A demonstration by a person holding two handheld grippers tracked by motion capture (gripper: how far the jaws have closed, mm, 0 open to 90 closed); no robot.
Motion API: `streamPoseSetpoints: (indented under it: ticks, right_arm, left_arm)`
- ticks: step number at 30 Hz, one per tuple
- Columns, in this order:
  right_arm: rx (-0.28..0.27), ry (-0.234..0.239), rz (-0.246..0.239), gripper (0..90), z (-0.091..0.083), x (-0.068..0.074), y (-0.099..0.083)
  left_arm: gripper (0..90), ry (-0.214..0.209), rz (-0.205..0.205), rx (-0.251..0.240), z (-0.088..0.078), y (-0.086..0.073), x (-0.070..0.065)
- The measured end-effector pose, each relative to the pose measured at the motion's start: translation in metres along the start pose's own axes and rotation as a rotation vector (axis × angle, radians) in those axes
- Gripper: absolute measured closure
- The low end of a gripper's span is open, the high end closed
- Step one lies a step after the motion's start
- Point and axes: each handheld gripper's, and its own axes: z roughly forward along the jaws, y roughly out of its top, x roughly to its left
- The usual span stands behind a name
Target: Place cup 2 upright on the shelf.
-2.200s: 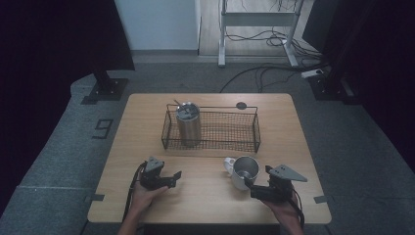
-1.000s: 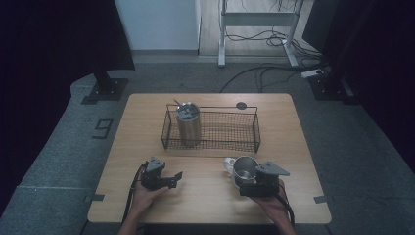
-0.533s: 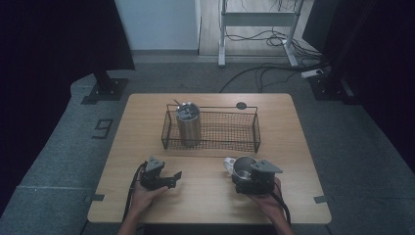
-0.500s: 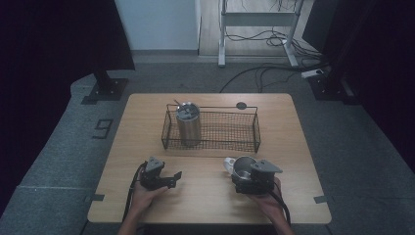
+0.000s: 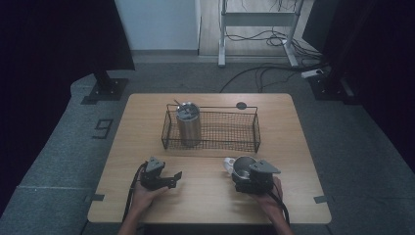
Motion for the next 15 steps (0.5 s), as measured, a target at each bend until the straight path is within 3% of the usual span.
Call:
streamPoseSetpoints:
  ticks: [15]
  right_arm:
    - [-0.004, 0.012, 0.007, 7.0, -0.0028, -0.0045, 0.0016]
  left_arm:
    - [15.6, 0.004, 0.0, 0.004, 0.0004, -0.001, 0.0009]
